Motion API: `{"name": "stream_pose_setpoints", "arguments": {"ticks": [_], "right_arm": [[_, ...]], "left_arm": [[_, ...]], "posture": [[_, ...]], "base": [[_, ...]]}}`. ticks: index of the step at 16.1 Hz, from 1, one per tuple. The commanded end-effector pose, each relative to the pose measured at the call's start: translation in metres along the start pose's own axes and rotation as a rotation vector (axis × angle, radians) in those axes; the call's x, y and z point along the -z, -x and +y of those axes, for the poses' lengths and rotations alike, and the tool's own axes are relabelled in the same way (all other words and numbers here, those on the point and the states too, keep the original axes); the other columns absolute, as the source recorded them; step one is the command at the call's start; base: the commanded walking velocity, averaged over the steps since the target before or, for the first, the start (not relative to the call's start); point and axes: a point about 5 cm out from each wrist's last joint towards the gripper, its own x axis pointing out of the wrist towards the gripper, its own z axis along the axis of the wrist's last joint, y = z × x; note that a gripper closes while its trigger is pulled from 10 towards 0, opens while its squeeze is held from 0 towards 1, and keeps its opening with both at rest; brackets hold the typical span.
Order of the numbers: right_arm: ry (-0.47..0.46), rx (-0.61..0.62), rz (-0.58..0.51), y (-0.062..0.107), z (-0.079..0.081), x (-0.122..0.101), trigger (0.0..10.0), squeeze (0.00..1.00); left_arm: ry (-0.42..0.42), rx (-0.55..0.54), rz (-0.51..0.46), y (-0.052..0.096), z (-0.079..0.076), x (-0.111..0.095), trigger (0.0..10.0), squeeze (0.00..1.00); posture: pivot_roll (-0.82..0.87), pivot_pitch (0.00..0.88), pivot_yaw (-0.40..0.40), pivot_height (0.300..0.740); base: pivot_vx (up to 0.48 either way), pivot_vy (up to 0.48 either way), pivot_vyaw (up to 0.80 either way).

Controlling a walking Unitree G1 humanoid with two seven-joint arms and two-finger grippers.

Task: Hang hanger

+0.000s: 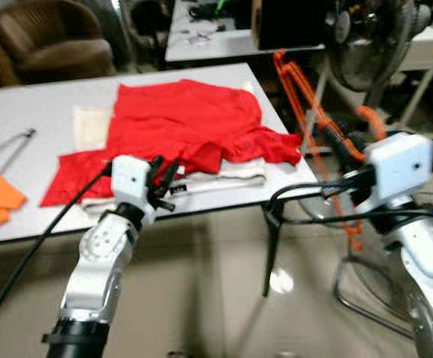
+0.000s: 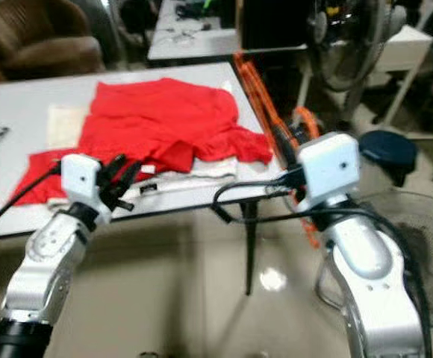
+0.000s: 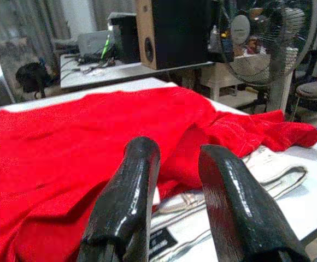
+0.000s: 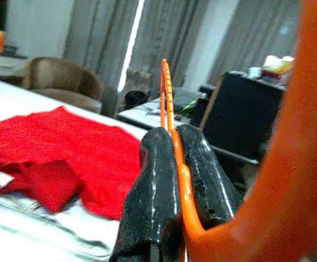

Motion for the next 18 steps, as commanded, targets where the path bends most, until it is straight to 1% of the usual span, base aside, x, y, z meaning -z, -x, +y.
{"name": "stream_pose_setpoints", "arguments": {"ticks": [1, 2, 3, 4, 5, 6, 7, 8, 9, 10, 11, 12, 13, 14, 15, 17, 18], "right_arm": [[-0.032, -0.04, -0.001, -0.002, 0.006, 0.0, 10.0, 0.0], [-0.019, -0.054, 0.032, -0.004, 0.008, 0.005, 10.0, 0.0], [0.052, -0.097, 0.14, 0.0, 0.011, 0.025, 10.0, 0.0], [0.063, -0.127, 0.192, 0.007, 0.014, 0.034, 10.0, 0.0], [0.031, -0.139, 0.185, 0.009, 0.017, 0.032, 10.0, 0.0], [0.02, -0.142, 0.184, 0.01, 0.018, 0.032, 10.0, 0.0], [0.021, -0.142, 0.188, 0.012, 0.019, 0.034, 10.0, 0.0], [0.01, -0.175, 0.184, 0.009, 0.022, 0.034, 10.0, 0.0], [0.009, -0.2, 0.177, 0.006, 0.024, 0.033, 10.0, 0.0], [0.03, -0.215, 0.165, 0.002, 0.024, 0.033, 10.0, 0.0], [0.044, -0.221, 0.157, -0.001, 0.023, 0.032, 10.0, 0.0], [0.044, -0.227, 0.15, -0.005, 0.025, 0.033, 10.0, 0.0], [0.049, -0.235, 0.149, -0.006, 0.027, 0.034, 10.0, 0.0], [0.052, -0.271, 0.153, -0.007, 0.033, 0.036, 10.0, 0.0], [0.033, -0.307, 0.161, -0.006, 0.04, 0.036, 10.0, 0.0], [0.026, -0.327, 0.16, -0.004, 0.042, 0.036, 10.0, 0.0], [0.041, -0.313, 0.161, -0.003, 0.04, 0.038, 10.0, 0.0]], "left_arm": [[-0.023, -0.01, 0.005, 0.003, 0.004, 0.0, 10.0, 0.0], [-0.041, 0.003, 0.018, 0.001, 0.004, 0.002, 10.0, 0.0], [-0.063, 0.044, 0.049, -0.002, -0.004, 0.009, 10.0, 0.0], [-0.091, 0.093, 0.094, -0.006, -0.015, 0.015, 10.0, 0.0], [-0.116, 0.091, 0.119, -0.009, -0.018, 0.017, 10.0, 0.47], [-0.132, 0.073, 0.131, -0.009, -0.017, 0.02, 10.0, 1.0], [-0.138, 0.07, 0.135, -0.008, -0.017, 0.022, 10.0, 1.0], [-0.196, 0.085, 0.118, -0.009, -0.016, 0.018, 10.0, 1.0], [-0.226, 0.062, 0.108, -0.01, -0.012, 0.016, 10.0, 1.0], [-0.276, 0.029, 0.107, -0.009, -0.007, 0.018, 10.0, 1.0], [-0.342, 0.036, 0.102, -0.009, -0.006, 0.018, 10.0, 1.0], [-0.377, 0.027, 0.107, -0.014, -0.003, 0.022, 10.0, 1.0], [-0.387, 0.025, 0.112, -0.016, -0.002, 0.024, 10.0, 1.0], [-0.402, 0.015, 0.122, -0.018, 0.002, 0.028, 10.0, 1.0], [-0.438, 0.034, 0.15, -0.021, 0.004, 0.034, 10.0, 1.0], [-0.479, 0.024, 0.166, -0.026, 0.012, 0.035, 10.0, 1.0], [-0.497, 0.01, 0.184, -0.03, 0.019, 0.038, 10.0, 0.0]], "posture": [[-0.13, 0.008, 0.057, 0.74], [-0.13, 0.013, 0.068, 0.74], [-0.13, 0.019, 0.072, 0.74], [-0.13, 0.01, 0.086, 0.74], [-0.13, 0.014, 0.086, 0.74], [-0.13, 0.007, 0.078, 0.74], [-0.12, 0.002, 0.07, 0.74], [-0.11, 0.0, 0.043, 0.74], [-0.1, 0.0, 0.042, 0.74], [-0.11, 0.0, 0.04, 0.74], [-0.11, 0.0, 0.035, 0.74], [-0.11, 0.0, 0.027, 0.74], [-0.11, 0.0, 0.027, 0.74], [-0.11, 0.0, 0.028, 0.74], [-0.12, 0.0, 0.033, 0.74], [-0.12, 0.0, 0.048, 0.74], [-0.12, 0.0, 0.06, 0.74]], "base": [[0.0, 0.0, 0.0], [0.0, 0.0, 0.0], [0.0, 0.0, 0.0], [0.0, 0.0, 0.0], [0.0, 0.0, 0.0], [0.0, 0.0, 0.0], [0.0, 0.0, 0.0], [0.0, 0.0, 0.0], [0.0, 0.0, 0.0], [0.0, 0.0, 0.0], [0.0, 0.0, 0.0], [0.0, 0.0, 0.0], [0.0, 0.0, 0.0], [0.0, 0.0, 0.0], [0.0, 0.0, 0.0], [0.0, 0.0, 0.0], [0.0, 0.0, 0.0]]}}
